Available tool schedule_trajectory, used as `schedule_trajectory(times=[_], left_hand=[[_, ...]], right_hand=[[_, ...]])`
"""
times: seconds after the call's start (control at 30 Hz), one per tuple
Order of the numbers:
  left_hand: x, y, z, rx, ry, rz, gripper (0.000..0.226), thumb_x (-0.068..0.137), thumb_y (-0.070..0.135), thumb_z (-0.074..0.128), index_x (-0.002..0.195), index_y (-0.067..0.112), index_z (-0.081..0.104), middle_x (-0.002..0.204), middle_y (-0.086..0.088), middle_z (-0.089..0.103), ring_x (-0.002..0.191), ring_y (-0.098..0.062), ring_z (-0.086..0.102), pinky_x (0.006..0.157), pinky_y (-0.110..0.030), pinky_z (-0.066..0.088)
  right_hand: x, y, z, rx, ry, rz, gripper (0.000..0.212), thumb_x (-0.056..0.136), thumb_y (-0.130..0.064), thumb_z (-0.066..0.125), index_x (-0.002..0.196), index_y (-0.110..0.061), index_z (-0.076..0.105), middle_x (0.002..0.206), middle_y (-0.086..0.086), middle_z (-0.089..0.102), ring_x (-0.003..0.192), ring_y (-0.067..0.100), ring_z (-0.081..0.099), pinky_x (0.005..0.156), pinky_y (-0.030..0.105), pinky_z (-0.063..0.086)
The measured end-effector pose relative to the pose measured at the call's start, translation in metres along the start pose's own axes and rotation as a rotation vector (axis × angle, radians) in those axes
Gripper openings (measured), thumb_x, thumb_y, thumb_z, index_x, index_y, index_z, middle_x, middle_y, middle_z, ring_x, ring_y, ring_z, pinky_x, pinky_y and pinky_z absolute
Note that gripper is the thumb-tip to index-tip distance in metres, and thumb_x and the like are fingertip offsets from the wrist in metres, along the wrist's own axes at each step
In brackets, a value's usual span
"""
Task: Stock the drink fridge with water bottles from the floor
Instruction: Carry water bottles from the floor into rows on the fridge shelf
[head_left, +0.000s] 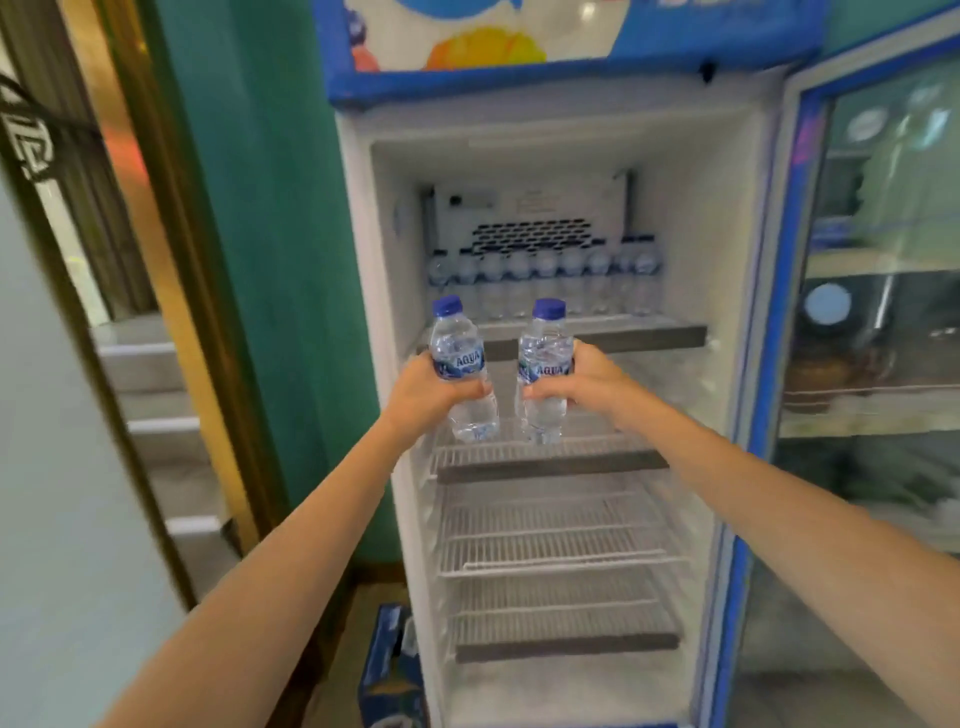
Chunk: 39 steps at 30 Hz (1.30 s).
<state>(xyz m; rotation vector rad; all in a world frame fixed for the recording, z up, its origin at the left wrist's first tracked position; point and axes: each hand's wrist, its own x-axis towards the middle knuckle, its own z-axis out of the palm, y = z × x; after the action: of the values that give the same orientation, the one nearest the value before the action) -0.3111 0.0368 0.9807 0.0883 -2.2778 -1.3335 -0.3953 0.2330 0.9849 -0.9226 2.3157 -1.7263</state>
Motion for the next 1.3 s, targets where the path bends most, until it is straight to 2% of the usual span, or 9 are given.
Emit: schedule_trajectory(times=[0.17,0.33,0.5,0.73,0.83,0.97,1.07,1.13,1.3], left_hand=[[0.086,0.021,0.026,-0.107,0.031,-0.019,0.052,0.063,0.019,0.086,0.109,0.010,0.063,0.100,-0.008,0.071,0.091,-0.025,0.069,0.084,-0.044,0.057],[0.158,0.032,0.044,-0.109,0.032,-0.008,0.062,0.070,0.021,0.082,0.121,0.009,0.049,0.110,-0.007,0.064,0.089,-0.020,0.064,0.054,-0.025,0.048],[0.227,0.028,0.062,-0.067,-0.028,-0.013,0.054,0.074,0.017,0.079,0.116,0.009,0.047,0.111,-0.011,0.061,0.093,-0.026,0.062,0.060,-0.032,0.052],[0.306,0.001,0.097,-0.025,-0.149,-0.041,0.058,0.079,0.015,0.075,0.129,0.009,0.046,0.123,-0.011,0.057,0.113,-0.033,0.055,0.076,-0.044,0.051],[0.336,-0.012,0.120,-0.040,-0.171,0.001,0.061,0.077,0.016,0.078,0.128,0.007,0.046,0.123,-0.011,0.058,0.111,-0.029,0.056,0.075,-0.039,0.050],[0.370,-0.023,0.152,-0.026,-0.207,0.017,0.066,0.073,0.016,0.081,0.128,0.007,0.046,0.122,-0.009,0.059,0.103,-0.024,0.057,0.068,-0.033,0.053],[0.390,-0.025,0.177,-0.054,-0.234,0.003,0.086,0.069,0.012,0.083,0.139,0.003,0.033,0.133,-0.013,0.052,0.119,-0.031,0.053,0.087,-0.040,0.052],[0.402,-0.028,0.192,-0.070,-0.234,0.020,0.084,0.067,0.006,0.083,0.137,0.002,0.036,0.132,-0.013,0.053,0.121,-0.029,0.052,0.098,-0.038,0.046],[0.427,-0.036,0.218,-0.064,-0.244,0.009,0.087,0.063,0.008,0.086,0.136,0.007,0.039,0.131,-0.011,0.055,0.120,-0.027,0.053,0.100,-0.036,0.046]], right_hand=[[0.050,-0.015,-0.068,-0.028,0.037,-0.059,0.035,0.075,-0.012,0.079,0.098,-0.027,0.056,0.092,-0.008,0.067,0.085,0.011,0.065,0.064,0.020,0.050],[0.109,-0.011,-0.114,-0.041,0.148,-0.059,0.054,0.060,-0.034,0.084,0.107,-0.025,0.060,0.101,-0.002,0.072,0.097,0.021,0.069,0.086,0.042,0.056],[0.159,0.006,-0.140,-0.018,0.235,-0.018,0.041,0.077,-0.021,0.078,0.112,-0.023,0.056,0.100,-0.002,0.068,0.089,0.014,0.065,0.067,0.029,0.050],[0.213,0.062,-0.162,-0.118,0.341,0.096,0.036,0.081,-0.020,0.075,0.110,-0.015,0.055,0.090,0.000,0.064,0.078,0.013,0.061,0.067,0.029,0.046],[0.233,0.084,-0.174,-0.145,0.392,0.103,0.038,0.080,-0.018,0.076,0.112,-0.018,0.055,0.098,0.004,0.064,0.085,0.018,0.060,0.073,0.035,0.046],[0.260,0.105,-0.186,-0.131,0.454,0.129,0.034,0.080,-0.016,0.076,0.110,-0.015,0.059,0.098,0.006,0.065,0.085,0.021,0.060,0.066,0.031,0.047],[0.282,0.114,-0.192,-0.126,0.455,0.141,0.042,0.077,-0.015,0.077,0.116,-0.013,0.062,0.107,0.009,0.069,0.097,0.027,0.064,0.081,0.041,0.054],[0.295,0.121,-0.194,-0.096,0.417,0.096,0.046,0.077,-0.006,0.075,0.121,-0.009,0.060,0.114,0.012,0.068,0.106,0.030,0.064,0.092,0.045,0.053],[0.317,0.129,-0.195,-0.059,0.312,0.032,0.054,0.075,-0.005,0.077,0.125,-0.008,0.059,0.119,0.010,0.068,0.109,0.023,0.065,0.100,0.041,0.049]])
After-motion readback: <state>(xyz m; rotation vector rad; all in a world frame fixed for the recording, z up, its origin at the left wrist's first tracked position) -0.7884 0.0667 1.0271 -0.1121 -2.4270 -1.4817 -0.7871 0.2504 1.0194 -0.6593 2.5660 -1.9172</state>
